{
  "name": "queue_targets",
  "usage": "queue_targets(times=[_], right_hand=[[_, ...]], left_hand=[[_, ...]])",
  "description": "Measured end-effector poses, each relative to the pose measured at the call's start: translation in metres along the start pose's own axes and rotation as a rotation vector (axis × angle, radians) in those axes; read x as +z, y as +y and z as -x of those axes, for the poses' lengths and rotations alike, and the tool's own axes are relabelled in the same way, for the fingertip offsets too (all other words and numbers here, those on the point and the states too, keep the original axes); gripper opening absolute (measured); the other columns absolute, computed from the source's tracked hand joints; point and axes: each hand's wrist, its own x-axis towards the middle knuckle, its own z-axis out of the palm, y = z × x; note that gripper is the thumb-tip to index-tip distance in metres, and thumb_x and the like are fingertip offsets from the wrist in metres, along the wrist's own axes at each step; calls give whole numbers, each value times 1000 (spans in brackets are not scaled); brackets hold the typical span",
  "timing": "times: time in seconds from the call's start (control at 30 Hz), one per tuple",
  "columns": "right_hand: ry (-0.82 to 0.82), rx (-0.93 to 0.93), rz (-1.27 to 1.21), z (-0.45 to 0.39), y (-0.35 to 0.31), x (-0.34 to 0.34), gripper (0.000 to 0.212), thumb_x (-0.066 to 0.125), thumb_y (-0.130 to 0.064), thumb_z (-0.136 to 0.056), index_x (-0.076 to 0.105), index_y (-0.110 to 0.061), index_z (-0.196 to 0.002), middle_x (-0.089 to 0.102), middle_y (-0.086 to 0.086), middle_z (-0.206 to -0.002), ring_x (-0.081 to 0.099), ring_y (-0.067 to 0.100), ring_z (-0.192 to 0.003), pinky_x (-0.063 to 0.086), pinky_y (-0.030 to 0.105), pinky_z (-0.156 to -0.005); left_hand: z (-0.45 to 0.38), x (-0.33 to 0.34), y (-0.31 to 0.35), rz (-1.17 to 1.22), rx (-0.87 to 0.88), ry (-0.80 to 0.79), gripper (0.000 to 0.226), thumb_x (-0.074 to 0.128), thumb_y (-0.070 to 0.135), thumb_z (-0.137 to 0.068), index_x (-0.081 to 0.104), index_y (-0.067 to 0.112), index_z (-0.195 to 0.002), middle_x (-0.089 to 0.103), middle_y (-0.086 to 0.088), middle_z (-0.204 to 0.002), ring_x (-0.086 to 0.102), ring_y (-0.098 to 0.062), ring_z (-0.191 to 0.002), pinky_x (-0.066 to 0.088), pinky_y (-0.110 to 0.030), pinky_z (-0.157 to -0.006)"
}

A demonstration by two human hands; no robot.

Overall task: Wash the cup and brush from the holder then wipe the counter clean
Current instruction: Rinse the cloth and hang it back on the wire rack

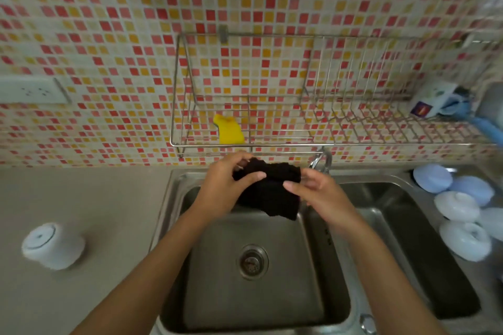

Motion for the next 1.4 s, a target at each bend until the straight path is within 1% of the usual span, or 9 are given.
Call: queue_targets(times=[0.17, 0.33, 0.6, 0.73, 0.83, 0.93, 1.03, 1.27, 1.4], right_hand=[[154, -161, -26, -22, -45, -12, 19, 66, -28, -89, 61, -28, -108, 76, -5, -89, 71, 5, -85, 55, 19, -69], [343, -180, 168, -82, -60, -25, 26, 64, -44, -87, 61, -24, -105, 71, -3, -97, 68, 14, -91, 55, 39, -83], [359, -95, 606, -156, -40, -22, 24, 60, -29, -94, 61, -11, -111, 61, 2, -100, 60, 23, -96, 36, 26, -71], [355, -76, 714, -167, -41, -19, 23, 62, -25, -92, 57, -8, -107, 64, 11, -102, 61, 29, -95, 40, 29, -70], [430, -227, 822, -158, -40, -15, 28, 65, -19, -89, 56, -12, -115, 62, 7, -111, 58, 25, -102, 46, 31, -74], [152, -308, 776, -155, -36, -10, 31, 71, -24, -85, 63, -23, -115, 62, -1, -122, 57, 18, -110, 46, 29, -88], [-129, -182, 780, -159, -39, -7, 50, 76, -32, -80, 60, -29, -127, 56, -3, -137, 51, 17, -123, 41, 30, -100], [-122, -96, 878, -161, -42, 3, 62, 69, -34, -87, 46, -23, -143, 40, 5, -151, 40, 26, -135, 32, 35, -109], [-90, -77, 865, -158, -42, 6, 61, 68, -34, -88, 45, -21, -143, 44, 5, -148, 45, 26, -131, 37, 36, -106]], left_hand=[[-51, -27, 34, -169, 145, 54, 18, 63, 37, -88, 67, 20, -94, 61, 13, -87, 54, 1, -81, 39, -8, -70], [-115, -27, 30, -260, 103, -41, 31, 56, 38, -93, 64, 11, -81, 60, 1, -76, 53, -12, -72, 35, -24, -63], [-165, 4, -21, -345, -40, -190, 28, 63, 35, -90, 58, 10, -78, 58, -9, -77, 55, -27, -78, 37, -36, -69], [-172, 6, -28, -443, -98, -149, 36, 63, 45, -87, 64, 13, -102, 61, -9, -103, 57, -27, -100, 46, -37, -82], [-162, 3, -28, -783, -183, 8, 52, 54, 56, -88, 54, 20, -126, 48, -9, -130, 42, -31, -122, 40, -42, -97], [-143, -1, -29, -945, -369, 9, 67, 50, 65, -85, 42, 21, -135, 36, -15, -142, 32, -36, -132, 37, -46, -100], [-138, -9, -35, -802, -518, -50, 71, 56, 65, -81, 42, 21, -136, 36, -18, -143, 36, -38, -130, 40, -46, -100], [-136, -20, -47, -518, -441, 80, 39, 60, 44, -88, 64, 17, -115, 55, -11, -126, 49, -29, -113, 39, -30, -89], [-132, -39, -54, -391, -414, 133, 32, 67, 27, -87, 67, 9, -114, 52, -13, -127, 48, -27, -117, 35, -28, -98]])
